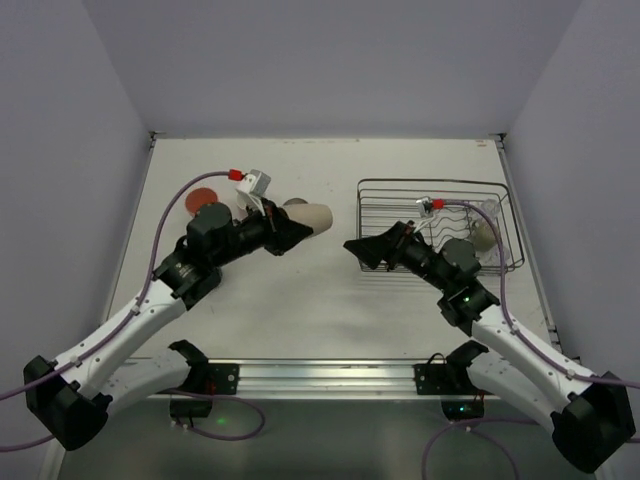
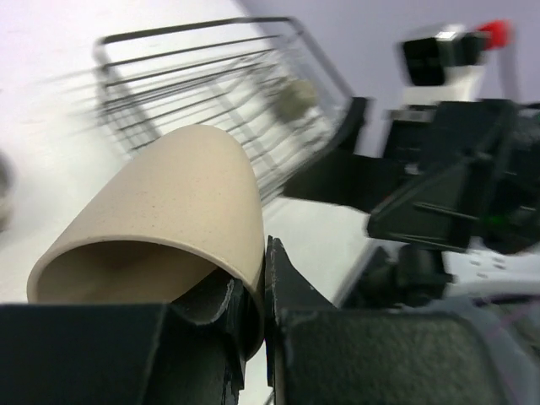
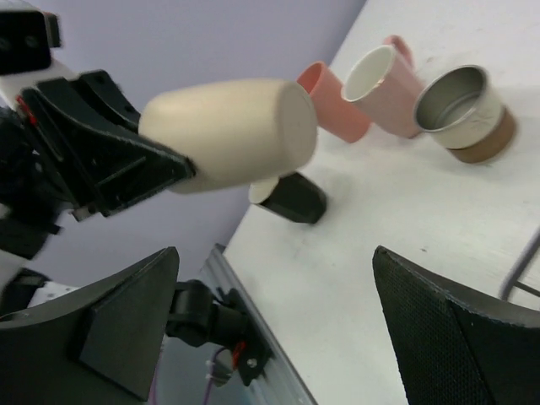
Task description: Unload the cups from the dish rack
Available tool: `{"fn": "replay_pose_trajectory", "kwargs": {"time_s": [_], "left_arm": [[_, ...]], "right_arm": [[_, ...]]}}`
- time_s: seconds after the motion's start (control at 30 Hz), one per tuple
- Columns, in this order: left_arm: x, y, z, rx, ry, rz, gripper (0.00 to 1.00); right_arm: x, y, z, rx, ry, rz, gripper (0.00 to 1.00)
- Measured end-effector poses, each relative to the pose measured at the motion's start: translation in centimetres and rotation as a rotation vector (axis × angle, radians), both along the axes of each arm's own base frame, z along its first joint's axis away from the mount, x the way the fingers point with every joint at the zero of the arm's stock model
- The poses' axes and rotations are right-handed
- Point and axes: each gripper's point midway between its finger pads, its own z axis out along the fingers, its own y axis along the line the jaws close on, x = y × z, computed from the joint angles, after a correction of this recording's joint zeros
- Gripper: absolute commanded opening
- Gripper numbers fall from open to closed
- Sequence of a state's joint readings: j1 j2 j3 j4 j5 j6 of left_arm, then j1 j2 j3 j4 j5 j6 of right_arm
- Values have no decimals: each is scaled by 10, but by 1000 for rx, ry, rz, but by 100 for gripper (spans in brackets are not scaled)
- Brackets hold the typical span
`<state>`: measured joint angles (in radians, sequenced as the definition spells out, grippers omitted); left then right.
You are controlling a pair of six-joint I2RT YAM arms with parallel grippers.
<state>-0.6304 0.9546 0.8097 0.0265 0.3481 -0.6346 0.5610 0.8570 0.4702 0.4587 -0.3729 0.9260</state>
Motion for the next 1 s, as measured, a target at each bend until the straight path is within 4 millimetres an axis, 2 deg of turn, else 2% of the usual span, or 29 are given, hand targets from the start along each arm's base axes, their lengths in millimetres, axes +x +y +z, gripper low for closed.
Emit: {"fn": "replay_pose_trajectory", "kwargs": {"time_s": [0.07, 0.13, 0.23, 0.33, 0.43, 0.67, 0.8, 0.9, 0.93, 1.0], "left_arm": [[14, 14, -6, 127, 8, 86, 0], [25, 28, -22, 260, 36, 157, 0], [34, 56, -77, 514, 142, 240, 0], [28, 83, -130, 736, 265, 272, 0], [23, 101, -160, 880, 337, 283, 0], [25, 114, -201, 1042, 412, 275, 1], [23, 122, -219, 1088, 454, 270, 7], [25, 127, -223, 1103, 458, 275, 19], [26, 128, -223, 1103, 456, 277, 31], [27, 129, -225, 1109, 457, 277, 43]], "right_arm": [[3, -11, -4, -50, -15, -63, 99], [5, -21, -10, -101, -20, -117, 99], [8, -36, -23, -182, -17, -189, 99], [9, -48, -33, -242, -12, -238, 99], [9, -55, -38, -278, -14, -266, 99], [8, -58, -45, -316, -17, -265, 99], [7, -61, -44, -324, -29, -273, 99], [9, -64, -45, -337, -31, -291, 99], [9, -65, -47, -343, -29, -295, 99], [10, -68, -50, -359, -22, -307, 99]]}}
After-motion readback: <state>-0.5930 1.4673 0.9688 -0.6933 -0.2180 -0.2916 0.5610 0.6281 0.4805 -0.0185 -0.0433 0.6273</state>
